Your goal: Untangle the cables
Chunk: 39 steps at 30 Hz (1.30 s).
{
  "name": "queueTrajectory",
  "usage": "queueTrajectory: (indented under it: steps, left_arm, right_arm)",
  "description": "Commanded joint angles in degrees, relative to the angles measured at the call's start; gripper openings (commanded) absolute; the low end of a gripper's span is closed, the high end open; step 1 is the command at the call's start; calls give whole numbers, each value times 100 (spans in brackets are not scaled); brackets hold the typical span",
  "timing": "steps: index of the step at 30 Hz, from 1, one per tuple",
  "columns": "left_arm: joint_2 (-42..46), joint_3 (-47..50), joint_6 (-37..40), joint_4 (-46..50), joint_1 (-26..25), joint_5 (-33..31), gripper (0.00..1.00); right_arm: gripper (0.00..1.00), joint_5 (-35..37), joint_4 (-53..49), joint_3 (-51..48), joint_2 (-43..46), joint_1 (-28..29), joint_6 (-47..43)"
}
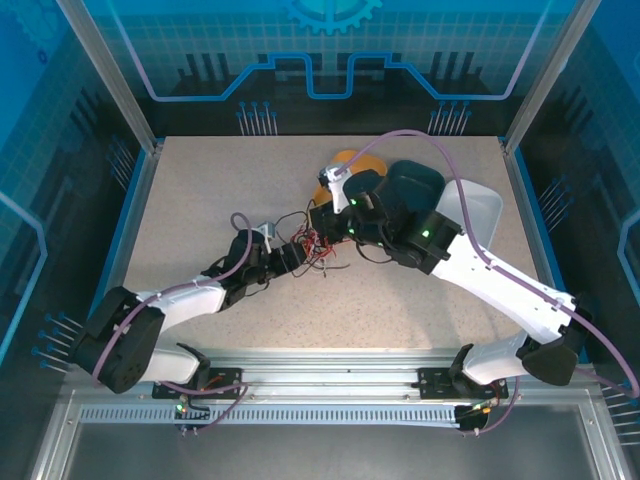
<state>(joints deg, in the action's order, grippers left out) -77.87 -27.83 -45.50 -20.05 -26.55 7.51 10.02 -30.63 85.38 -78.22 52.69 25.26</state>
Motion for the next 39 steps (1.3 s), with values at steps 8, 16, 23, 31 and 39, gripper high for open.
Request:
queueTrajectory:
  steps: [8,16,23,31,39]
  left_arm:
    - [-209,-188,-274,-220,-46,-455,58]
    - [-264,-256,-402,-355,-46,-596,52]
    - [-190,-276,-366,-254,-50,-672,49]
    - [-35,-188,-347,-185,-45,-729,49]
    - [611,-175,-163,301,-39,-794,63]
  right_arm:
    - [0,258,-432,1101,114,-109,-528]
    - [0,336,-597,1401,67,-241,-598]
    - [0,314,-951,2065,-30,-317,-861]
    - [0,389,-1064,2396,-74,-325,-1004]
    - [0,973,-1320,2337,122,-537,-1077]
